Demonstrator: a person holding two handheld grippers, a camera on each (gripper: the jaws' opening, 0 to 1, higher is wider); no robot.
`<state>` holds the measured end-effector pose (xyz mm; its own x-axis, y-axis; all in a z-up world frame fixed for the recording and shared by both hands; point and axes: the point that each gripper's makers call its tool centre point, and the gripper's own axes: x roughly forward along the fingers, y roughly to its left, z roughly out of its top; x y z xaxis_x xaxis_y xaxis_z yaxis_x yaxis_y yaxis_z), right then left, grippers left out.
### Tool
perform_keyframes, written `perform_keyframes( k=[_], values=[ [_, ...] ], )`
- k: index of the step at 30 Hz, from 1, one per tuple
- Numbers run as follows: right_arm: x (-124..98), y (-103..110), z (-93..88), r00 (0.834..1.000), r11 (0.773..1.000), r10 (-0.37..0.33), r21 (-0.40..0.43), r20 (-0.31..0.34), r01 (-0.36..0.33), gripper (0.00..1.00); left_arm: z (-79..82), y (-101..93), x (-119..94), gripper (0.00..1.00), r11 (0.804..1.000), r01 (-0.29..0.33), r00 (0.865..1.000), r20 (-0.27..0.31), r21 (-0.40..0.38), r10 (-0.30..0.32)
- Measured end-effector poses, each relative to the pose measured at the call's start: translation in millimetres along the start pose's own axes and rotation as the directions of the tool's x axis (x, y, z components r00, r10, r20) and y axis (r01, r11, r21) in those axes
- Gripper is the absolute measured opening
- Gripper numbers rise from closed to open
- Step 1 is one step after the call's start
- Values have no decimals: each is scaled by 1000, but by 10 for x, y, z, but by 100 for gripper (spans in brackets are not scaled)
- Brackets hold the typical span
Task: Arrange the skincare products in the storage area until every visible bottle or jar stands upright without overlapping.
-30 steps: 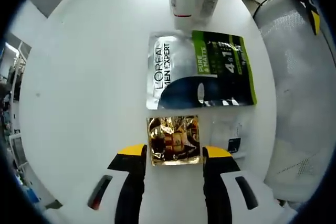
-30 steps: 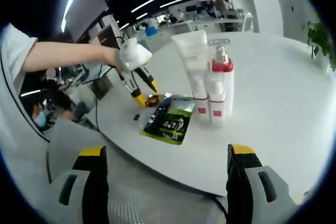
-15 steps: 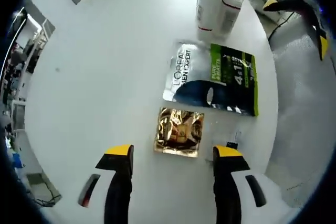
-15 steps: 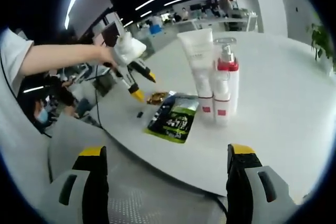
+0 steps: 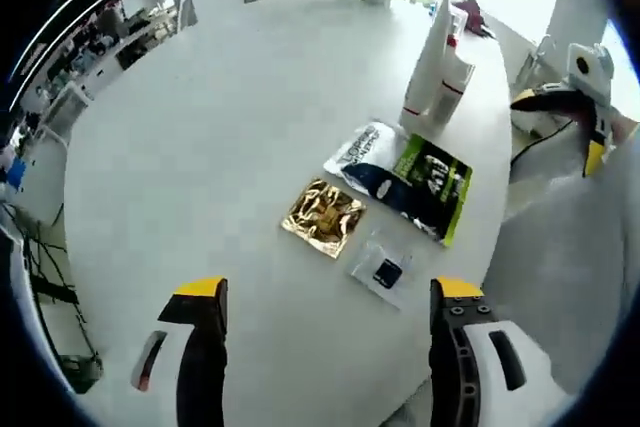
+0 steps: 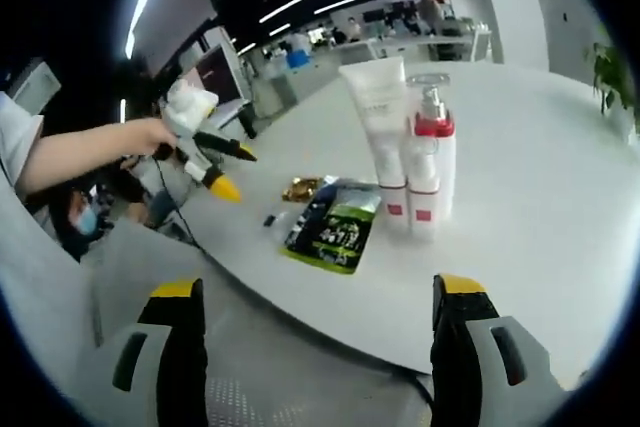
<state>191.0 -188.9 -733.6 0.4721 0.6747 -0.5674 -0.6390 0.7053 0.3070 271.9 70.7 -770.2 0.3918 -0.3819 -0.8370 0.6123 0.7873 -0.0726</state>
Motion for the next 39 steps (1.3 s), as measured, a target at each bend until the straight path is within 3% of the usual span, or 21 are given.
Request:
perform_keyframes(
  k=[4,7,11,14,17,19,22,26,29,32,34,35,37,39],
  values=[
    [3,40,-16,1000,1000,11,-18,-15,-11,94,-85,-215,-261,85,986,10,995,97,-164,6],
    [23,36,-32,1000,999,17,-26,-26,-18,94,-227,-189,-346,87,970,9,990,141,-245,26],
    [22,58,-50,999,999,24,-38,-39,-26,94,-397,-119,-463,90,959,-10,988,144,-283,53],
    [15,86,-55,999,999,26,-44,-48,-28,94,-377,-172,-570,92,936,-15,977,195,-352,89],
    [11,86,-57,998,998,27,-47,-52,-30,94,-210,-204,-697,97,919,9,946,301,-395,121],
    [11,91,-65,998,998,29,-50,-56,-32,94,-24,-260,-834,99,905,49,902,409,-422,142],
    [9,107,-74,998,998,29,-55,-61,-32,94,66,-299,-917,99,893,82,859,485,-443,162],
    [3,106,-66,998,998,24,-55,-59,-27,94,41,-350,-970,99,894,49,842,500,-446,204],
    [-2,100,-59,998,998,18,-51,-55,-20,94,-32,-395,-936,99,893,24,845,486,-450,222],
    [-4,85,-61,999,999,13,-50,-53,-15,94,-83,-401,-883,99,891,24,835,499,-453,232],
    [-5,86,-59,999,999,11,-49,-52,-14,94,-169,-439,-805,97,904,-12,861,455,-427,226],
    [-7,90,-61,999,999,10,-50,-53,-13,94,-158,-433,-809,95,910,-27,863,450,-414,231],
    [-8,81,-57,999,998,4,-56,-54,-7,94,-71,-440,-843,95,923,-35,843,485,-384,234],
    [-9,68,-55,999,998,2,-58,-54,-5,94,-62,-475,-829,95,923,-27,845,484,-383,226]
  ],
)
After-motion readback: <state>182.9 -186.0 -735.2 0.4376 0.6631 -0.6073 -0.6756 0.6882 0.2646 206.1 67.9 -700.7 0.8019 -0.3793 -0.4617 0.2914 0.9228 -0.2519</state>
